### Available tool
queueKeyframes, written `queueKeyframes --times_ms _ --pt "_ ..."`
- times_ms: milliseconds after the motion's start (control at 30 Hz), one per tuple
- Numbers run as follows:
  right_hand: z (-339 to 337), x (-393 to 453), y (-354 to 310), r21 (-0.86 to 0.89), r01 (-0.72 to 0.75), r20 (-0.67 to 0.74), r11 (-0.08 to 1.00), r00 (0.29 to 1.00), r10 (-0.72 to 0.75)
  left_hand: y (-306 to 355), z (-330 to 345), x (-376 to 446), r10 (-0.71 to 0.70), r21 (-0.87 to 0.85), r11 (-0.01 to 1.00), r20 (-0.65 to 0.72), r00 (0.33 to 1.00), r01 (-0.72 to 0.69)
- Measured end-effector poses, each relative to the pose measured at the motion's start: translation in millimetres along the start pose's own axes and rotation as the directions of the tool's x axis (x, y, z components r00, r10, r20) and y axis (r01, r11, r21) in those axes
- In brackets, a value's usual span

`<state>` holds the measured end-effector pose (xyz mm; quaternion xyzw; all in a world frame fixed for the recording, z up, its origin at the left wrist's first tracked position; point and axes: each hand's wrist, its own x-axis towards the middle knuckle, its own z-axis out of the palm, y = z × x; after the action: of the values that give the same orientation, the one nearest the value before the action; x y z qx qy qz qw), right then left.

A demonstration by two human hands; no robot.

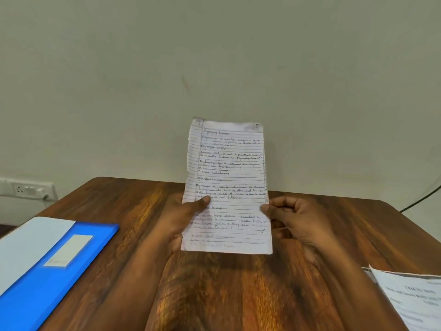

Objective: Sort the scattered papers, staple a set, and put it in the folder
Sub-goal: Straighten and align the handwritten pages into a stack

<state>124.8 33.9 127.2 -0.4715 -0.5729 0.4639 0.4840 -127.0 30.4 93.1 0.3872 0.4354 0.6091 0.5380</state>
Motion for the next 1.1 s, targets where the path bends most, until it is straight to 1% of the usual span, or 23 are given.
queueKeyframes --times_ms 100,200,300,433,633,867,1100 --pt "-2.5 -2.5 -2.9 -0.064 -0.03 0.109 0.998 0.993 0.036 0.2 -7.0 3.6 0.061 -0.023 0.998 -0.064 0.996 -0.062" --pt "-3.0 -3.1 -2.9 -0.141 -0.075 0.218 0.987 0.97 0.105 1.0 -9.2 5.8 0.131 -0.016 0.991 -0.142 0.981 -0.135" --pt "-2.7 -3.6 -1.5 -0.174 -0.08 0.264 0.981 0.957 0.124 3.3 -7.3 4.0 0.17 -0.016 0.984 -0.189 0.967 -0.176" --pt "-1.6 -3.7 0.3 -0.198 -0.063 0.27 0.978 0.956 0.116 6.0 -7.5 2.8 0.234 0.026 0.972 -0.231 0.944 -0.234" --pt "-1.4 -6.3 -4.8 -0.208 -0.074 0.285 0.975 0.949 0.133 5.1 -6.7 2.3 0.254 0.049 0.967 -0.231 0.939 -0.249" --pt "6.4 -4.3 3.5 -0.112 -0.044 0.163 0.993 0.985 0.062 3.2 -2.4 -0.8 0.293 0.083 0.956 -0.212 0.932 -0.281" --pt "3.2 1.0 9.9 -0.054 -0.091 0.146 0.994 0.984 0.098 0.7 -1.4 0.6 0.318 0.114 0.947 -0.205 0.925 -0.301"
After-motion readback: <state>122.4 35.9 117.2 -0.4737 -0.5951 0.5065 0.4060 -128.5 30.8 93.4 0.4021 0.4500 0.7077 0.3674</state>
